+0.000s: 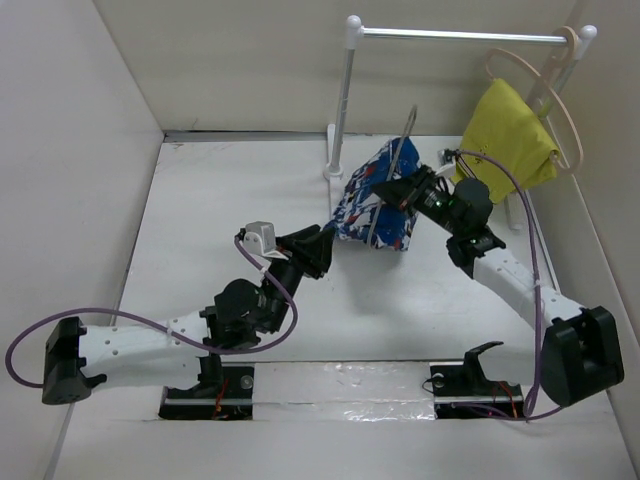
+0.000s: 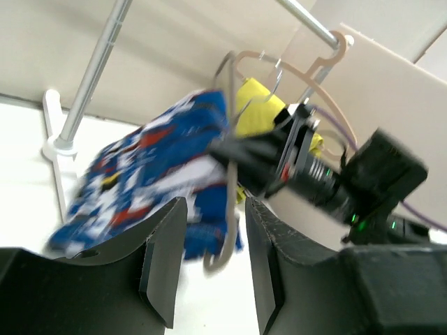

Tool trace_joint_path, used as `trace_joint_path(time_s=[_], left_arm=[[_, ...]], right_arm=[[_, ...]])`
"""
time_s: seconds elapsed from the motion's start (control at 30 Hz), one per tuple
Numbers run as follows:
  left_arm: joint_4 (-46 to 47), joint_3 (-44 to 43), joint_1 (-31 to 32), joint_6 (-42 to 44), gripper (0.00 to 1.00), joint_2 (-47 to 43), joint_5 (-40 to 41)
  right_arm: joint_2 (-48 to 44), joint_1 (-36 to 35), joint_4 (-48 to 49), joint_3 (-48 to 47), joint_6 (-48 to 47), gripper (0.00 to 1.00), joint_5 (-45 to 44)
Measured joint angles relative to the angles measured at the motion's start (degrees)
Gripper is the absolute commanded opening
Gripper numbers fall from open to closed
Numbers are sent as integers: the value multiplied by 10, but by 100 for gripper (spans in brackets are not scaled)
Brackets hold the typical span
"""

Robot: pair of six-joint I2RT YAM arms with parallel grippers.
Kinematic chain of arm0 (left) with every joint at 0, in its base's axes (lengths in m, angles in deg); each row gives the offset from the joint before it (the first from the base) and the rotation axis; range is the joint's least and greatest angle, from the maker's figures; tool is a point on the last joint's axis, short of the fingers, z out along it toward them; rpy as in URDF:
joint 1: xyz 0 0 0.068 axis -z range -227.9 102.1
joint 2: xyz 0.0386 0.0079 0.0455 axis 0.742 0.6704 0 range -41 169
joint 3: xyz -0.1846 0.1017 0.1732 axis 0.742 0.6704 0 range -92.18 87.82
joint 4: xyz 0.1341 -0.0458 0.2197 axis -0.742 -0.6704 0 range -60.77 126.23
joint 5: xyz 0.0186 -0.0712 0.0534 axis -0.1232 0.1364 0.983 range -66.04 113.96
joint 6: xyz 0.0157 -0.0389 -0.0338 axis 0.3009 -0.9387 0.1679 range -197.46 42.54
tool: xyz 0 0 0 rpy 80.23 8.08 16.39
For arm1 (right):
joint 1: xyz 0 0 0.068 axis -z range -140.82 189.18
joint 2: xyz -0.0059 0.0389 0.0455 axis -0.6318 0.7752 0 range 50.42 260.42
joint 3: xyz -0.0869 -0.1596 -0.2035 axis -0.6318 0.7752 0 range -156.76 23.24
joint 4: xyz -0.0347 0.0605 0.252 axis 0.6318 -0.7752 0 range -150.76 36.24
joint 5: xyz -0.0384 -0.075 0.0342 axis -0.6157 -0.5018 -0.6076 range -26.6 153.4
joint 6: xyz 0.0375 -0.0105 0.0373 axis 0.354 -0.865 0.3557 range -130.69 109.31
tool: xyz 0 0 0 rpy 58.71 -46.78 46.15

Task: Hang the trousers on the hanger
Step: Place the hanger at the clothesline.

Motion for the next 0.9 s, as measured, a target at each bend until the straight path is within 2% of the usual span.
trace_joint_path(time_s=[0.33, 0.57, 0.9], left_arm=[[-123, 15, -7, -96, 35, -10, -10], [-192, 46, -8, -156, 35, -31, -23], [-237, 67, -8, -216, 35, -32, -42]], right_arm=[[143, 97, 16, -199, 65, 0, 11], [277, 125, 19, -378, 94, 0, 27], [358, 144, 1, -478, 119, 0, 51]])
